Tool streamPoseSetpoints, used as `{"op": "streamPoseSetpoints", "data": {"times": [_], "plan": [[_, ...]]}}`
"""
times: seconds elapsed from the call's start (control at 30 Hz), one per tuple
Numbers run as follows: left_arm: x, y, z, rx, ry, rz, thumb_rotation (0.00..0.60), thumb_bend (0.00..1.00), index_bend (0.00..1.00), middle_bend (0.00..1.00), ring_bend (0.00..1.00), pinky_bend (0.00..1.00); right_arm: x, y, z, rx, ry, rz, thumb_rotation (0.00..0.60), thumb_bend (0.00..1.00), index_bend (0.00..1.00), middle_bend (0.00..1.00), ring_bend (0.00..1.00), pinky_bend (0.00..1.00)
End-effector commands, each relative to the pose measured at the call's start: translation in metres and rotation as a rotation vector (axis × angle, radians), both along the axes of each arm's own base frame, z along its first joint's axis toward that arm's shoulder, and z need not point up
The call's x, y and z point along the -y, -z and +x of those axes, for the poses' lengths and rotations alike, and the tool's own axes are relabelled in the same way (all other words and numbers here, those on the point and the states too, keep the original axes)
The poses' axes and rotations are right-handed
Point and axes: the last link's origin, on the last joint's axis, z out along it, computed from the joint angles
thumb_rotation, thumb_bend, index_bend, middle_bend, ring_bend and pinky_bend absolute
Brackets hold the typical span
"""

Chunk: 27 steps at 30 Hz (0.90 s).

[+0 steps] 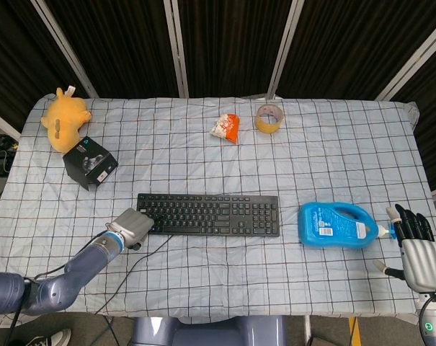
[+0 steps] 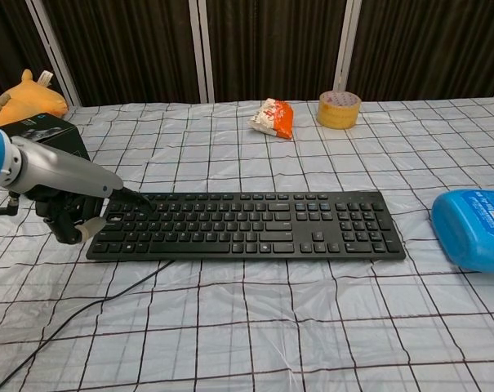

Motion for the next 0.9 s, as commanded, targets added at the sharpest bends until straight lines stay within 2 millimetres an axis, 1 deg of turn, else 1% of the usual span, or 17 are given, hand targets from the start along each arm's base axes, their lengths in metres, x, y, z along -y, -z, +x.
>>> {"op": "streamPoseSetpoints", "data": {"times": [0.03,0.33,0.9], "plan": [[-0.001,0.007,0.002,-0.024,-0.007,-0.01,0.6,0.75,0.07,0.85,0.75,0.53,0.0,0.0,0.0,0.002,0.001,0.0,0.6,0.05,0.03,0.0,0.0,0.0],[-0.004,0.02,0.007,-0.035,-0.039,-0.023,0.6,0.75,0.08,0.85,0.75,0.53,0.0,-0.001,0.0,0.013,0.0,0.0,0.6,0.05,0.03,0.0,0.0,0.0],[-0.007,0.028,0.017,-0.007,-0.035,-0.021,0.6,0.75,0.09,0.85,0.75,0.53,0.0,0.0,0.001,0.019,-0.004,0.002,0.6,0.05,0.03,0.0,0.0,0.0]]}}
